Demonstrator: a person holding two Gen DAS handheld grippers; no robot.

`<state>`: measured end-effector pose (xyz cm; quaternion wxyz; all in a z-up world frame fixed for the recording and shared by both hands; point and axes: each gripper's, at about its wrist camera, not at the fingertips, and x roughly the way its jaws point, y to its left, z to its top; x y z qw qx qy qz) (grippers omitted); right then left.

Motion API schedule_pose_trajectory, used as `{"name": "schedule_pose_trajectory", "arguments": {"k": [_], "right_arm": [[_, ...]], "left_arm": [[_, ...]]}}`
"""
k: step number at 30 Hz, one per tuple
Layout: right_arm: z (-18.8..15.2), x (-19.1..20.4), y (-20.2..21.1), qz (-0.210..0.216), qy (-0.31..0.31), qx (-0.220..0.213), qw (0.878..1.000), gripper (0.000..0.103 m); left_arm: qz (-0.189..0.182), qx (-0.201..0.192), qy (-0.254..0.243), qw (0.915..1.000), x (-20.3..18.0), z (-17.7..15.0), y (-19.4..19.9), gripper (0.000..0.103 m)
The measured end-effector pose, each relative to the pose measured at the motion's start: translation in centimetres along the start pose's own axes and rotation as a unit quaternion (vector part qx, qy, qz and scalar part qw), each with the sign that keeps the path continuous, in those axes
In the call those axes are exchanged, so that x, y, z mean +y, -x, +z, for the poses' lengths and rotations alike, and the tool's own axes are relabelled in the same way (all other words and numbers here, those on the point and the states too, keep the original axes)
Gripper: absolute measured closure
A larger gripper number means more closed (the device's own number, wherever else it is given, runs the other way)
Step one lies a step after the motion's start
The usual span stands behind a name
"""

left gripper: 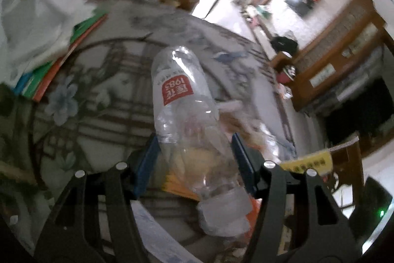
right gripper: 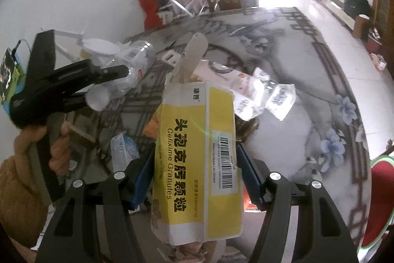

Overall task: Collect trash
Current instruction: 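Lift the bottle with the left gripper while the right gripper lifts the yellow box, then carry the bottle and yellow box over the red bucket and open both grippers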

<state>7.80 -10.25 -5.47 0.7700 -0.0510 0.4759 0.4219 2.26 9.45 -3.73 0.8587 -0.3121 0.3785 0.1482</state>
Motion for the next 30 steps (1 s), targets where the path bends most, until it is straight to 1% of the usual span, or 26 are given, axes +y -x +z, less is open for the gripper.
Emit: {"name": "schedule_pose_trajectory", "arguments": {"k": [2,9,14,20,27,30], "right_arm": [[-0.4,-0.5,0.8,-0.006,-0.009,-0.008,1.000,0.041],[-2.1,-3.3,4.2,-0.033,-0.050,-0.037,0.998,0.041],[-3.5,-6.3,6.2,-0.051,-0.086,-0.050,0.994,0.041],[-5.3,-9.9,8.6,-0.074,-0.122,-0.064,0.988,0.041],[-7.6,-15.2,11.2,-0.101,-0.167,-0.073,0.978,0.041],[-8.5,-17.8,12.2,-0.112,-0.187,-0.075,0.973,0.041]], "left_arm": [[-0.013,-0.002,-0.028,0.9995,-2.0,-0.6,0.4,0.045],[-0.058,0.010,-0.085,0.9946,-7.3,-2.8,0.5,0.045],[-0.080,0.024,-0.100,0.9915,-10.0,-3.9,-0.1,0.045],[-0.105,0.026,-0.123,0.9866,-13.2,-4.6,-0.2,0.045],[-0.136,0.052,-0.155,0.9771,-18.6,-6.1,-2.8,0.045],[-0.153,0.075,-0.173,0.9702,-21.5,-7.5,-4.5,0.045]]}}
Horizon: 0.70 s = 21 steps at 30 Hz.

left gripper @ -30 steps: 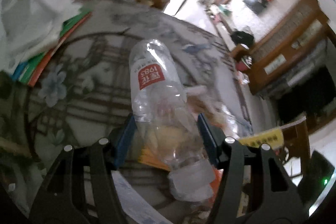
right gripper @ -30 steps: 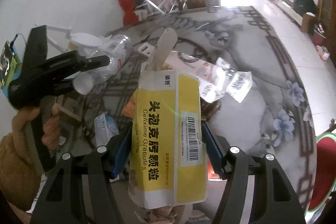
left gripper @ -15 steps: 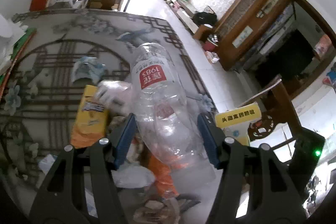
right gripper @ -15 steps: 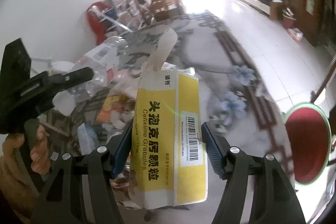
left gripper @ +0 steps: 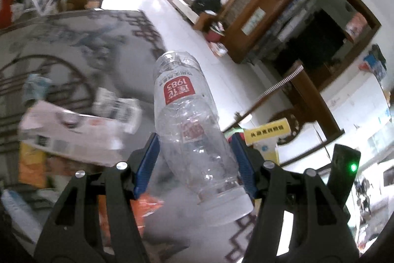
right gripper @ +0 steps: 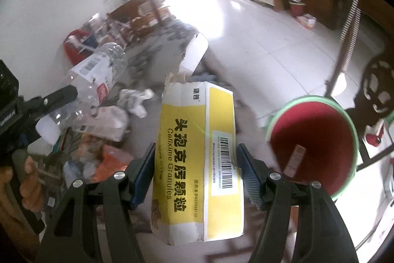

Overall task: Collect trash
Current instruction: 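Carry the bottle and yellow box over the red bucket and open both grippers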

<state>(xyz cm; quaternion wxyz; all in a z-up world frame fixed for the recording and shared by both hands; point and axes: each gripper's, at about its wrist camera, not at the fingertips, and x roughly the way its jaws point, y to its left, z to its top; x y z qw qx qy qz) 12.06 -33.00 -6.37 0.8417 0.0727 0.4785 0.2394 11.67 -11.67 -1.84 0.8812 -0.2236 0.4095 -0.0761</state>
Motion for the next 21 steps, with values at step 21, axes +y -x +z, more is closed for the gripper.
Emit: {"name": "schedule_pose_trajectory", "arguments": {"k": [21], "right_arm": [[0.5,-16.7,1.9,-0.077,-0.146,-0.001,0.986,0.025]], "left_arm": [[-0.069,0.175,-0.090,0.9780,-13.1,-3.5,-17.6,0.028]]}}
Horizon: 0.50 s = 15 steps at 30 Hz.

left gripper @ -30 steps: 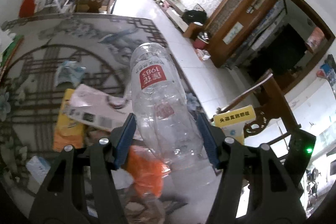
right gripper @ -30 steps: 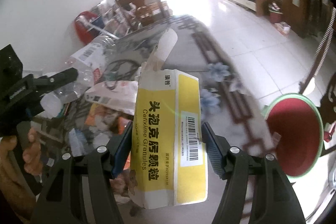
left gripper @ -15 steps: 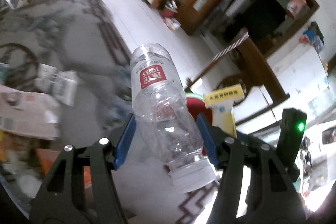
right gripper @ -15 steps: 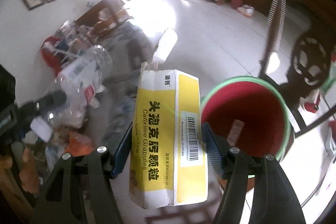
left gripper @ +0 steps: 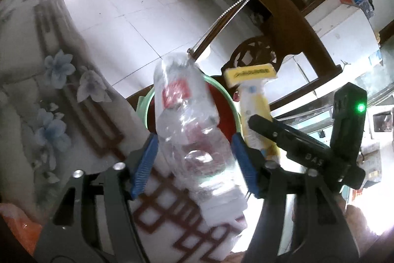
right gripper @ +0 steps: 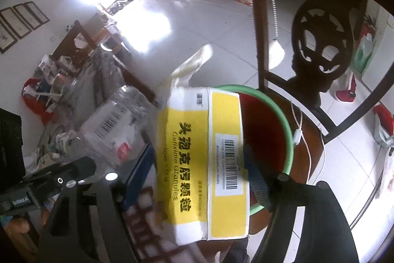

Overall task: Collect trash
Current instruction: 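Carry the bottle and yellow box over the red bucket and open both grippers, then move both grippers back over the trash pile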

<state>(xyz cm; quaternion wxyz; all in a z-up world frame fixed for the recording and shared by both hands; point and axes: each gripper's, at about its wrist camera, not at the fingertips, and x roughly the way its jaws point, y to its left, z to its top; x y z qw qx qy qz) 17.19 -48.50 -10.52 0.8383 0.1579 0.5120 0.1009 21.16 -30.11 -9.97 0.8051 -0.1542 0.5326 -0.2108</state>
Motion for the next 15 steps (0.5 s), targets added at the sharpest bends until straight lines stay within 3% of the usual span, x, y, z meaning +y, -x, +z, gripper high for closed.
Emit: {"name": "schedule_pose_trajectory", "arguments": {"k": [2,7,15], "right_arm": [[0.2,-0.3,0.3,0.000,-0.003,-0.010,1.000,0.020],[0.7,-0.1,1.3,0.035,-0.002,-0.039,0.999,0.018],[0.4,5.9,5.2,0.116,0.083,-0.106,0.984,0.018]], "left_arm": [[0.003,-0.011,0.010,0.9999,0.3,0.1,0.2,0.021],[0.014,-0.019,0.028,0.9993,2.0,0.2,1.6,0.018],[0.049,-0.046,0.052,0.9964,5.4,-1.0,5.9,0.018]]}}
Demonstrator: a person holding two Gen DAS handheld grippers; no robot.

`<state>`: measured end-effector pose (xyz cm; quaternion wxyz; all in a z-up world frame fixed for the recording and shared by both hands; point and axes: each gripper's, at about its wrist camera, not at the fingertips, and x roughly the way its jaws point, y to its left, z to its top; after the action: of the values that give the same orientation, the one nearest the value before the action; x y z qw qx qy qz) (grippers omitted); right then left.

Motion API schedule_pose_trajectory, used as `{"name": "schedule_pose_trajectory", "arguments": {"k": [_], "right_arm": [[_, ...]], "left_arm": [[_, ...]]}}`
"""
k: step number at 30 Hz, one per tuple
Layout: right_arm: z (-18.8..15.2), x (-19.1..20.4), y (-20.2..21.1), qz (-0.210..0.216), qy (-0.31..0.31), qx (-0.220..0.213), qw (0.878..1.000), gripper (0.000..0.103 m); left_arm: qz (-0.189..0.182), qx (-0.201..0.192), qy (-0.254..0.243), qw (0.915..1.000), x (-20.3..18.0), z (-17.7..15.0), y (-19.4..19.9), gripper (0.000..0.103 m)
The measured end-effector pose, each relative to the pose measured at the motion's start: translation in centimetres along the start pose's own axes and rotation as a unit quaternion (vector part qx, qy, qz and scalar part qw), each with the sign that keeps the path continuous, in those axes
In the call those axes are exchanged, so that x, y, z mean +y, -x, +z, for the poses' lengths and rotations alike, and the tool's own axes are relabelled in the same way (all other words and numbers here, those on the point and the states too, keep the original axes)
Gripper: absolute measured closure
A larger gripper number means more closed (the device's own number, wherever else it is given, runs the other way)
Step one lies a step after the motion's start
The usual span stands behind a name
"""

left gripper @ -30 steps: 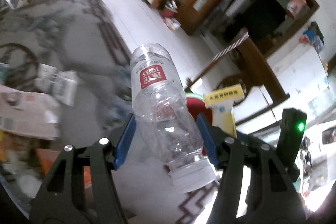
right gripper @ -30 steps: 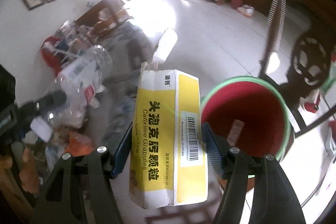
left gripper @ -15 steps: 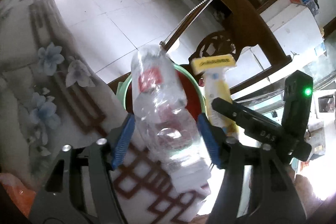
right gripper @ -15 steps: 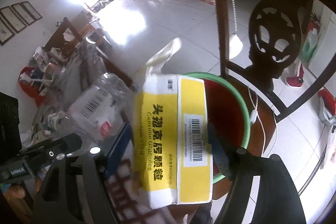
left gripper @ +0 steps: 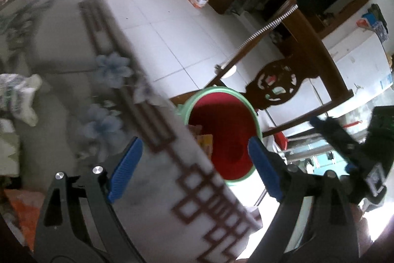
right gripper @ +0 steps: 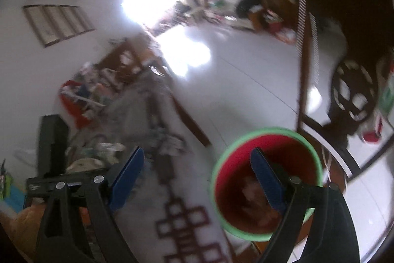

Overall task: Collect trash
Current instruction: 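Move both grippers back over the trash pile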

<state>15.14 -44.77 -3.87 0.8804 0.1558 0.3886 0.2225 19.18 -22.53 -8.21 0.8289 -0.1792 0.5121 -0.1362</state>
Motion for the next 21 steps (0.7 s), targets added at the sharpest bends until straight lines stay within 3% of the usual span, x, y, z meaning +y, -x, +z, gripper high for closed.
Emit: {"name": "schedule_pose_trajectory", "arguments": {"k": [4,9,12,14,15,19,21], "right_arm": [[0.2,4.2,0.5,0.021,0.049,-0.020,0.998,0.018],[-0.9,10.8,-0.4,-0.042,0.162,-0.025,0.986,0.018],[-3.0,15.8,-0.9,-0.095,0.268,-0.056,0.957,0.015],[-5.1,20.0,-1.2,-0.125,0.347,-0.086,0.926,0.012],[-5.7,21.1,-1.4,-0.132,0.368,-0.096,0.915,0.011],[-9.6,26.9,-1.8,-0.147,0.471,-0.153,0.856,0.008],[-10.9,28.8,-2.3,-0.147,0.501,-0.169,0.836,0.008]], "left_arm": [[0.016,-0.024,0.019,0.9994,2.5,-0.5,3.0,0.018],[0.042,-0.054,0.053,0.9963,6.9,-1.8,7.2,0.015],[0.060,-0.069,0.075,0.9930,9.6,-2.8,9.5,0.014],[0.072,-0.078,0.087,0.9905,11.4,-3.5,11.1,0.014],[0.080,-0.084,0.097,0.9886,12.8,-4.0,12.2,0.014],[0.106,-0.101,0.124,0.9815,16.6,-5.5,15.3,0.014],[0.119,-0.110,0.139,0.9769,18.7,-6.3,16.9,0.014]]}}
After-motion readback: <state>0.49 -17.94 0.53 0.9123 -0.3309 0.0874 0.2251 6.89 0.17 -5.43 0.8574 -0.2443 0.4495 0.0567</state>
